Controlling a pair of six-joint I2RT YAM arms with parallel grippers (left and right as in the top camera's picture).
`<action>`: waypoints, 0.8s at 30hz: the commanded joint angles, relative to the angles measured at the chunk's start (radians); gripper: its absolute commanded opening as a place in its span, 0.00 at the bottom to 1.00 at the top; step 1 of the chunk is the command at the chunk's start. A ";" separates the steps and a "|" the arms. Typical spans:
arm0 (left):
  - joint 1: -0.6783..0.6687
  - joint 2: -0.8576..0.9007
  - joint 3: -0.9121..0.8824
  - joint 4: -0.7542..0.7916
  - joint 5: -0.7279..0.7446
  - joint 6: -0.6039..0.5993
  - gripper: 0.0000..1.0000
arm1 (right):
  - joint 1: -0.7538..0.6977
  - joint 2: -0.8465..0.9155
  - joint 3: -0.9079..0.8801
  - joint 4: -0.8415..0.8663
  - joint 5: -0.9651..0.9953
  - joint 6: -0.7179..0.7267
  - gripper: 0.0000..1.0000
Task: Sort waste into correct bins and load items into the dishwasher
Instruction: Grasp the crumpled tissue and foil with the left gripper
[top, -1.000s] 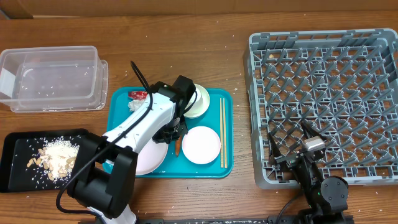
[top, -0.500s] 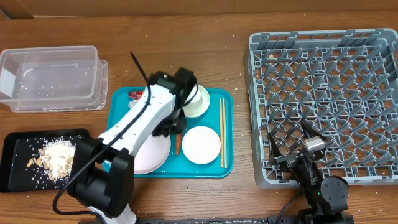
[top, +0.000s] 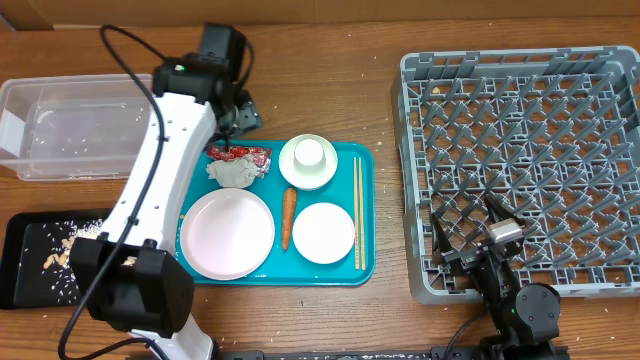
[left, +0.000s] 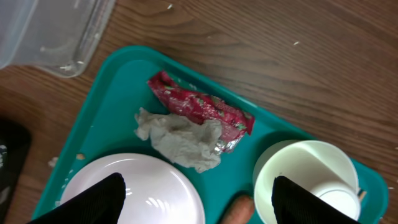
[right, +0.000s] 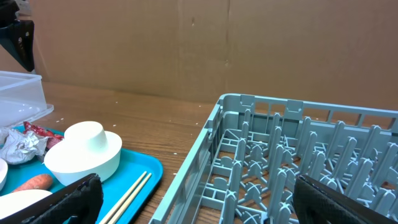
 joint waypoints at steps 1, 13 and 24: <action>0.009 0.066 -0.026 0.024 0.132 0.008 0.77 | -0.004 -0.010 -0.010 0.006 0.002 0.000 1.00; 0.009 0.241 -0.026 -0.024 0.182 -0.003 0.67 | -0.004 -0.010 -0.010 0.006 0.002 0.000 1.00; 0.013 0.243 -0.077 -0.006 0.128 -0.003 0.65 | -0.004 -0.010 -0.010 0.006 0.002 0.000 1.00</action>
